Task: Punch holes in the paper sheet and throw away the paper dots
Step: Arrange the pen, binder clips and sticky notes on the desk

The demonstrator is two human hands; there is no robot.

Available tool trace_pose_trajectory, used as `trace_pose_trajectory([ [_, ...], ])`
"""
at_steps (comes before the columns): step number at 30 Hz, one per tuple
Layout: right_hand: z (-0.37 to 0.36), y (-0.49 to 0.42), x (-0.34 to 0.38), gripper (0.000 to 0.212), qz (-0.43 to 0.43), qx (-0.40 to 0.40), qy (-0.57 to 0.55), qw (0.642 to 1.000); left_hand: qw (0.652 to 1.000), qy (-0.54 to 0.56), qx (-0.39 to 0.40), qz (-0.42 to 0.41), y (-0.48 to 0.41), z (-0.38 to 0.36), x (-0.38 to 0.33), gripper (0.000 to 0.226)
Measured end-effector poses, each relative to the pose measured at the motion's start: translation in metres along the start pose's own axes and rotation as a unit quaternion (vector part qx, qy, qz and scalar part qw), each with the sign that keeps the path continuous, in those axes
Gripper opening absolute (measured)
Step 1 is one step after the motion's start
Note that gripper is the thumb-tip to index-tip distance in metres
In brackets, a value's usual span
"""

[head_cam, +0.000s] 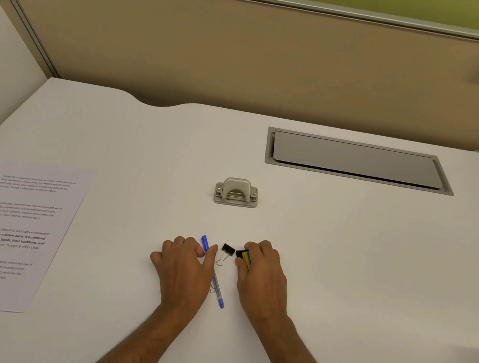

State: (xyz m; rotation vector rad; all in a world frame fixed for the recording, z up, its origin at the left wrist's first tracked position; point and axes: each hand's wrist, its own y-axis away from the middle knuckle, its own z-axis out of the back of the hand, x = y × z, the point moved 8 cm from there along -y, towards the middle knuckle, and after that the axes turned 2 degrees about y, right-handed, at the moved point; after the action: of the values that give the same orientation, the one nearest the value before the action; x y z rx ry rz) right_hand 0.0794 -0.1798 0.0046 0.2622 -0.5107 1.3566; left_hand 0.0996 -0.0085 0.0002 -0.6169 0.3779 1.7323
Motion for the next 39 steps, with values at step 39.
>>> trace_pose_trajectory([
  [39, 0.014, 0.006, -0.014, 0.028, -0.019, 0.029, -0.077, 0.996, 1.000, 0.003, 0.017, 0.022, -0.002, 0.000, -0.001, 0.031],
])
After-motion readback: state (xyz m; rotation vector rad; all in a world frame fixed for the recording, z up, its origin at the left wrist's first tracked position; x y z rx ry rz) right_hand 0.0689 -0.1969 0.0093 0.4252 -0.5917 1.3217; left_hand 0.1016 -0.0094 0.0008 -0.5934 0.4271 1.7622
